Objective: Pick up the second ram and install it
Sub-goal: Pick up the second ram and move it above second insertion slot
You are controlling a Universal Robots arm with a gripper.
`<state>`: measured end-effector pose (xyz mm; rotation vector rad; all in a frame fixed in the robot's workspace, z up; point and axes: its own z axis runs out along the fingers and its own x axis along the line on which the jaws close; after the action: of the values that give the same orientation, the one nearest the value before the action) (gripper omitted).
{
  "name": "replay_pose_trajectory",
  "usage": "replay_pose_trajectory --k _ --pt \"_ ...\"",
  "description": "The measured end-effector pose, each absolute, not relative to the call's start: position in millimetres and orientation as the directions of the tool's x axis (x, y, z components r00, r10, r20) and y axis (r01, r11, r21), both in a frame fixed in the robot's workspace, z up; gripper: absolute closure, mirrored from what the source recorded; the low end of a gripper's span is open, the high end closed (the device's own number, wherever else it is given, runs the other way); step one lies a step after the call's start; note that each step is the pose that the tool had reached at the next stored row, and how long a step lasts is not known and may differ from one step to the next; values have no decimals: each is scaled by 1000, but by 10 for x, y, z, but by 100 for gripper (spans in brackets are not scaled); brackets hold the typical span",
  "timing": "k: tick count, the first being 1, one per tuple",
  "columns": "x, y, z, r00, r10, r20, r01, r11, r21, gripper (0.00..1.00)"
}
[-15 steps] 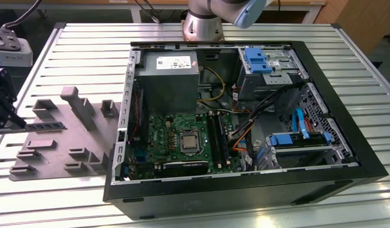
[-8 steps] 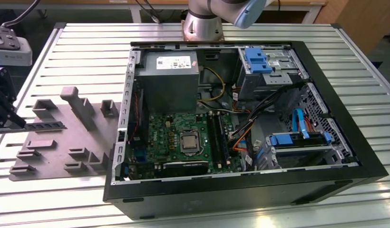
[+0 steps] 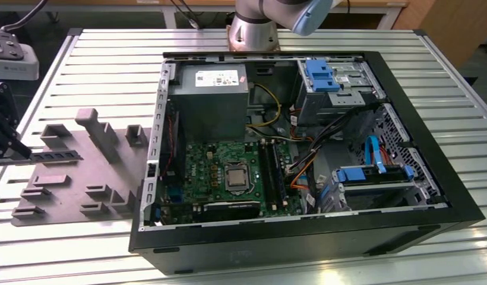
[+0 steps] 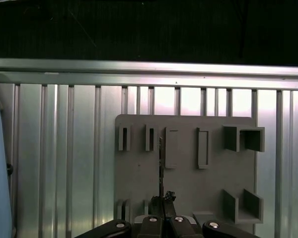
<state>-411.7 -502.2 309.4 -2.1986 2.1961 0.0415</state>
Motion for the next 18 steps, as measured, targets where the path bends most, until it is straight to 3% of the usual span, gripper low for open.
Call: replay_pose_trajectory --k 18 --pt "-4118 -5021 3175 1 -999 -43 -1000 -1 -6 89"
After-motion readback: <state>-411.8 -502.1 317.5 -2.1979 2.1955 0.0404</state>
